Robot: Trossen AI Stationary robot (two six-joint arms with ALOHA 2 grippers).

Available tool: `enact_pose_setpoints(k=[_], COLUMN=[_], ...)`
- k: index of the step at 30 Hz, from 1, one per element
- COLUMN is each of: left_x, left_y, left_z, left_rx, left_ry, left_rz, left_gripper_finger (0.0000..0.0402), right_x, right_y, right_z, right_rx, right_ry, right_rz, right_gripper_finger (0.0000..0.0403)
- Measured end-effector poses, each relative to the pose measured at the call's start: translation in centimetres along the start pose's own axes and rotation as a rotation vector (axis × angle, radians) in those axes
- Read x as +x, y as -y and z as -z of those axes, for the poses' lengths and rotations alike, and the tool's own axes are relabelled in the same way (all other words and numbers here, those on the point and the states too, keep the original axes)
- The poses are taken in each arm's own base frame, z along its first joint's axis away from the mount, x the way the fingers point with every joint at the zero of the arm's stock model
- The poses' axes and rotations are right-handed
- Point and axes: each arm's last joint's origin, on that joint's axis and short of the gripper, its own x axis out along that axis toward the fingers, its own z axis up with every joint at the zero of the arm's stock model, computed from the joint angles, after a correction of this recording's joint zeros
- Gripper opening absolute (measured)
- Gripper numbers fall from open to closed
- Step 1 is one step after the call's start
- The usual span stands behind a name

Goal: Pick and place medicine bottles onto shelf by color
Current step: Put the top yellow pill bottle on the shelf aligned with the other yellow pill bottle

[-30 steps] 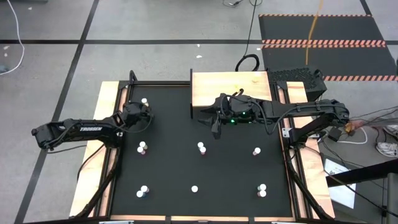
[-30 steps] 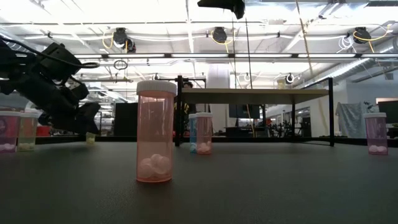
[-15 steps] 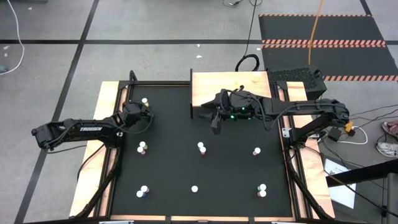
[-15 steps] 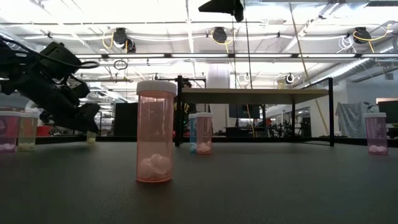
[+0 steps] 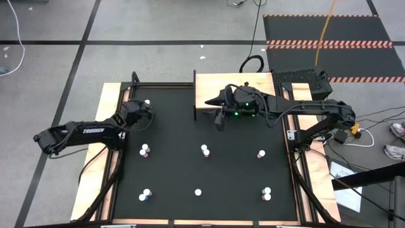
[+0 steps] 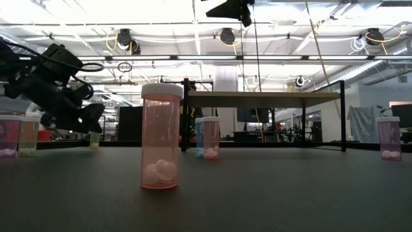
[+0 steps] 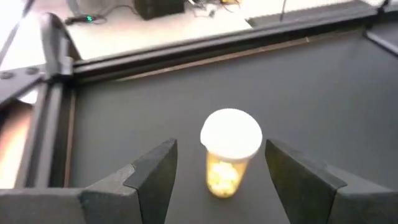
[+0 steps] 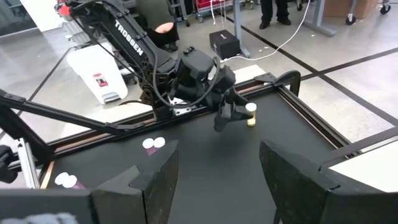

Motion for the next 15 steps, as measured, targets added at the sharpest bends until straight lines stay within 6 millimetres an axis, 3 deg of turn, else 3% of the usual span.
enact_pose_setpoints(k=[5,15], left_x=[0.6,1.9], left_y=[-0.3,0.1], left_z=[0.7,0.9], left_rx=[0.021,-0.01], left_ry=[-0.073,-0.043], left_rz=[0.011,0.026], left_gripper_finger=[0.0244,0.0244], right_x=[0.0,0.0], right_y=[0.0,0.0], right_z=[0.0,0.0], right_rx=[0.001,0.005], right_ry=[0.001,0.001], right_rz=[0.0,0.0], right_gripper_finger=[0.022,0.022])
